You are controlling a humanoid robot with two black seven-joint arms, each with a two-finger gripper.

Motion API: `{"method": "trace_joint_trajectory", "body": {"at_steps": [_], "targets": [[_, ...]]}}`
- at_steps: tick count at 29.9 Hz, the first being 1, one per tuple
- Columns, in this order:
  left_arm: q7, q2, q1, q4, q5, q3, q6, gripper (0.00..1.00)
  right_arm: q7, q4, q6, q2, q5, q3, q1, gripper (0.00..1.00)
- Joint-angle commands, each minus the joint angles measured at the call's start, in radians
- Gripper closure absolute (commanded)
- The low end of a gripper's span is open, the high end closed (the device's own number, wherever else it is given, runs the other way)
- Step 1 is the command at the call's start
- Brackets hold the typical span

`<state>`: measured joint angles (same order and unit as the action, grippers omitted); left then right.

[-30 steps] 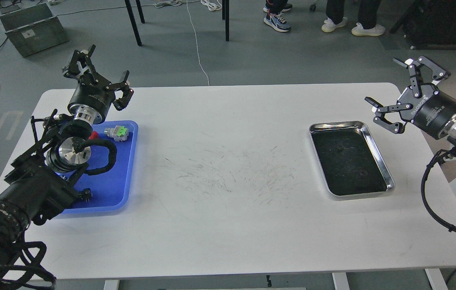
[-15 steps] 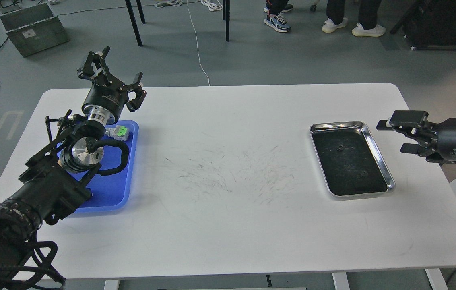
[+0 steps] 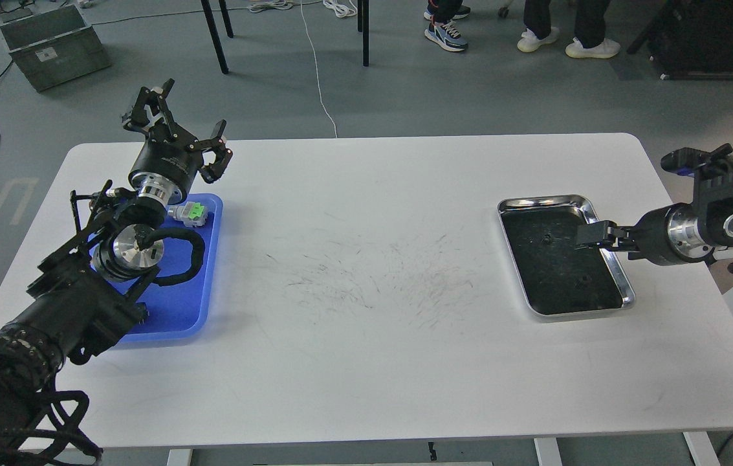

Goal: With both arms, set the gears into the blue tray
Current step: 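Move the right gripper down into the metal tray, then grasp a small black part in the metal tray with the right gripper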

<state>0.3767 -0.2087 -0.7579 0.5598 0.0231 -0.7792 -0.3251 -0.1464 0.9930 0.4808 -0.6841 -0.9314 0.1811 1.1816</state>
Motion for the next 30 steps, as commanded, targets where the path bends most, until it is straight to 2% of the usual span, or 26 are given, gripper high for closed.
{"method": "trace_joint_trajectory", "body": {"at_steps": [1, 15, 30], "targets": [[-0.001, -0.001, -0.003, 0.000, 0.000, -0.002, 0.000, 0.02, -0.010, -0.076, -0.001, 0.078, -0.044, 0.012, 0.009, 0.02], [0.001, -0.006, 0.000, 0.000, 0.000, 0.000, -0.002, 0.02, -0.010, -0.260, -0.059, 0.224, -0.092, 0.063, -0.010, 0.05], [0.002, -0.006, 0.014, 0.000, 0.000, 0.000, -0.005, 0.02, -0.010, -0.292, -0.097, 0.287, -0.090, 0.061, -0.022, 0.08]]}}
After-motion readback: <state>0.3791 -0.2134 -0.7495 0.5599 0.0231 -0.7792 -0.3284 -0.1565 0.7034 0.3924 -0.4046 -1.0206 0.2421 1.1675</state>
